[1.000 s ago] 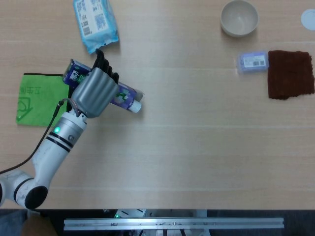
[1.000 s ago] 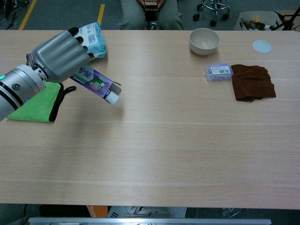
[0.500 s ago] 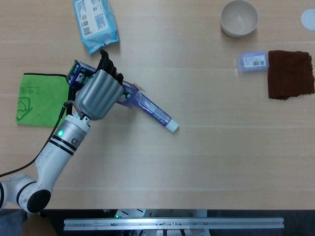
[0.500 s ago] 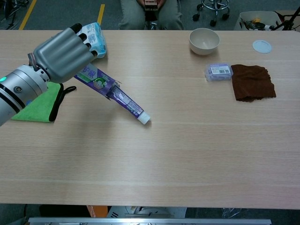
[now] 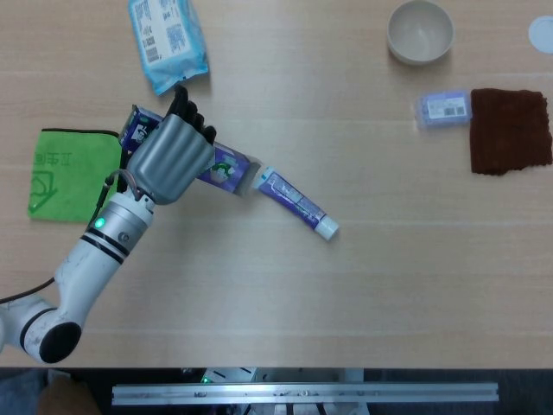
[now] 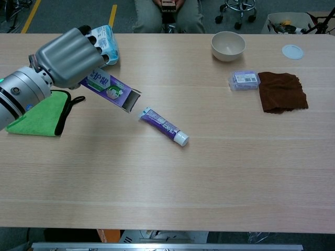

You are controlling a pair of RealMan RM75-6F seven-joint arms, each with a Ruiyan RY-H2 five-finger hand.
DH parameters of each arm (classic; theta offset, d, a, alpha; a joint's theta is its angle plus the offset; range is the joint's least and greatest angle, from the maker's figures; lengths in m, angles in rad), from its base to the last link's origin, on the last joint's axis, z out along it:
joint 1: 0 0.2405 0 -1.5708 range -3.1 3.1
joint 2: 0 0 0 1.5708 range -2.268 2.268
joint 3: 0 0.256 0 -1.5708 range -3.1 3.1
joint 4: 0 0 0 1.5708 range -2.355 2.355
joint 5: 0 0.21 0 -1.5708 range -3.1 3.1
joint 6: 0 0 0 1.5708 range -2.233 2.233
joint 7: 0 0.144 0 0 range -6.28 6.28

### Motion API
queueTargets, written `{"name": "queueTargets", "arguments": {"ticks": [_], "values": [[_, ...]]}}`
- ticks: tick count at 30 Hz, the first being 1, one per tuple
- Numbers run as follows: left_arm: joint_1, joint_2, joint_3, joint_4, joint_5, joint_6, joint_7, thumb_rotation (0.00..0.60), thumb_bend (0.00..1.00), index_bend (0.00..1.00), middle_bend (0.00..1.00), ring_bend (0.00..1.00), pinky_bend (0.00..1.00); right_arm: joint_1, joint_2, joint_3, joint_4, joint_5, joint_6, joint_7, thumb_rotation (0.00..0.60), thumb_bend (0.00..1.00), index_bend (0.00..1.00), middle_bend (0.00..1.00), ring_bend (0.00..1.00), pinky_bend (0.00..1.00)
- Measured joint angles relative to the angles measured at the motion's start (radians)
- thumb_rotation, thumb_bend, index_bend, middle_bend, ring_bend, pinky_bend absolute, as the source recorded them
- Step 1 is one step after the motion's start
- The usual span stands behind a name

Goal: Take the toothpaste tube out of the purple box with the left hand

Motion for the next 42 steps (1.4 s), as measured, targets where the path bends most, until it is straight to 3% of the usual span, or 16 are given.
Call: {"name": "queueTargets", "arguments": {"ticks": [5, 13, 19, 26, 30, 35, 42], "values": [[-0.015, 0.021, 0.022, 0.027, 0.035, -0.087, -0.134, 0.600, 0.14, 0.47, 0.52, 0.34, 0.23, -0.002, 0.000, -0.001, -0.001, 0.001, 0.002, -0.001, 0.600, 0.20, 0.39, 0.40, 0.40, 0.45], [-0.039, 0.034, 0.076, 0.086, 0.163, -0.210, -0.466, 0.600, 0.14, 0.44, 0.50, 0.33, 0.23, -0.007, 0.000, -0.002, 0.000, 0.008, 0.002, -0.002, 0.600, 0.20, 0.39, 0.40, 0.40, 0.45], [-0.059, 0.021, 0.103, 0.139, 0.245, -0.292, -0.656, 0.600, 0.14, 0.33, 0.44, 0.31, 0.23, -0.007, -0.001, -0.002, 0.002, 0.010, -0.001, -0.003, 0.600, 0.20, 0.39, 0.40, 0.40, 0.45], [-0.060, 0.002, 0.086, 0.182, 0.184, -0.328, -0.712, 0.600, 0.14, 0.17, 0.29, 0.21, 0.22, -0.009, -0.002, -0.001, 0.009, 0.017, -0.001, 0.002, 0.600, 0.20, 0.39, 0.40, 0.40, 0.45], [-0.041, 0.001, 0.069, 0.190, 0.151, -0.307, -0.733, 0.600, 0.14, 0.12, 0.22, 0.19, 0.22, -0.005, -0.005, 0.000, 0.012, 0.016, -0.007, 0.003, 0.600, 0.20, 0.39, 0.40, 0.40, 0.45], [0.000, 0.019, 0.047, 0.178, 0.117, -0.233, -0.752, 0.600, 0.14, 0.11, 0.22, 0.19, 0.22, 0.008, -0.015, 0.001, 0.017, 0.014, -0.025, 0.003, 0.600, 0.20, 0.39, 0.40, 0.40, 0.45], [0.119, 0.072, 0.031, 0.139, 0.077, -0.027, -0.743, 0.600, 0.14, 0.12, 0.22, 0.19, 0.22, 0.022, -0.023, 0.006, 0.017, 0.014, -0.041, -0.012, 0.600, 0.20, 0.39, 0.40, 0.40, 0.45]]}}
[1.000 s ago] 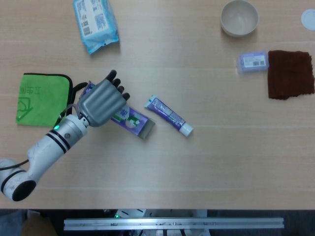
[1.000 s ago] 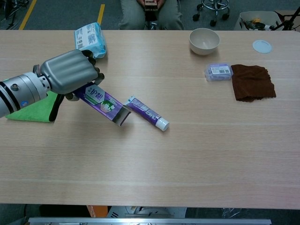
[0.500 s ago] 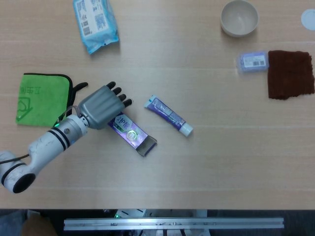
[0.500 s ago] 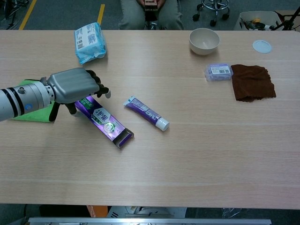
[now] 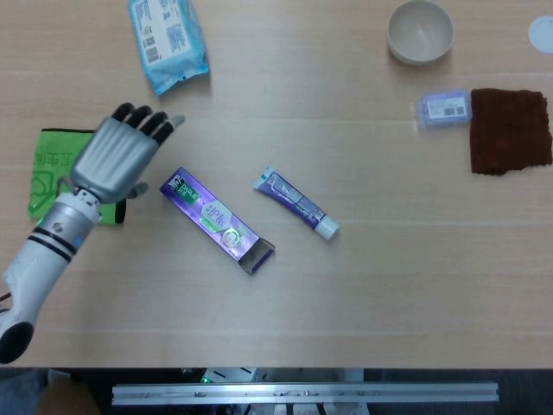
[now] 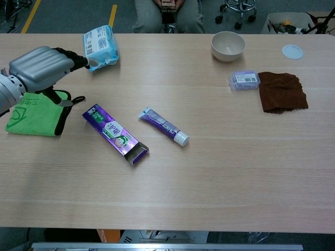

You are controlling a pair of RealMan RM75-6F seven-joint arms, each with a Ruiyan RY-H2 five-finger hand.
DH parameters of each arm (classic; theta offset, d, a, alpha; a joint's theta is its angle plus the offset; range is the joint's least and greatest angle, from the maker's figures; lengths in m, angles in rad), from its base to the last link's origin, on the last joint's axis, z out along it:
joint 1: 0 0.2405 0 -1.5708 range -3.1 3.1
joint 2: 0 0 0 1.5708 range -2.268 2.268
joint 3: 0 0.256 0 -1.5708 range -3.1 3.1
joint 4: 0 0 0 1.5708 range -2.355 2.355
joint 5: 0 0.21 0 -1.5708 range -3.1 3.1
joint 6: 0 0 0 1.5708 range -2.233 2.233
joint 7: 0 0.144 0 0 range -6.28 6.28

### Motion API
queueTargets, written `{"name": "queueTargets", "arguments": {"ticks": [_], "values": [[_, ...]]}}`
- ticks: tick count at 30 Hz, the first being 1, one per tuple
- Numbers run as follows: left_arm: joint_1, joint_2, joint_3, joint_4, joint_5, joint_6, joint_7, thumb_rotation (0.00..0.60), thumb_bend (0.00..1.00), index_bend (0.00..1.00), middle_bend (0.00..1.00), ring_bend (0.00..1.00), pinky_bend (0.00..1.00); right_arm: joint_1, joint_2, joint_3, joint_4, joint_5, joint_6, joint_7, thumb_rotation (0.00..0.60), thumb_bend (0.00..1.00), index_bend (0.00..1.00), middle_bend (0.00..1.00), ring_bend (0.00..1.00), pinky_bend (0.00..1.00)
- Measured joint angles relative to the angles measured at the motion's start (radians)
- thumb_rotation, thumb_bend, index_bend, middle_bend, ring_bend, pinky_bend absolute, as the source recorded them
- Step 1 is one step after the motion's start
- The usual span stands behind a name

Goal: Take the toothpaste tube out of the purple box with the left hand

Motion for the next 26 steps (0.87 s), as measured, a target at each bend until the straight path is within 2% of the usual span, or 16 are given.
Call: {"name": "queueTargets", "arguments": {"ticks": [12, 18, 26], "values": [[0.312, 0.065, 0.007, -0.061, -0.058, 0.377, -0.049, 0.600, 0.14, 0.12, 0.22, 0.19, 0.22, -0.011, 0.001, -0.001, -0.029, 0.015, 0.013, -0.039, 0.600, 0.20, 0.39, 0.40, 0.40, 0.45], [0.428, 0.080, 0.018, -0.093, -0.065, 0.488, -0.077, 0.600, 0.14, 0.13, 0.22, 0.19, 0.22, -0.013, 0.007, -0.003, -0.039, 0.006, 0.019, -0.047, 0.600, 0.20, 0.39, 0.40, 0.40, 0.45], [0.509, 0.087, 0.017, -0.106, -0.045, 0.549, -0.106, 0.600, 0.14, 0.13, 0.23, 0.19, 0.22, -0.011, 0.002, -0.006, -0.039, -0.003, 0.016, -0.042, 0.600, 0.20, 0.39, 0.40, 0.40, 0.45]]}}
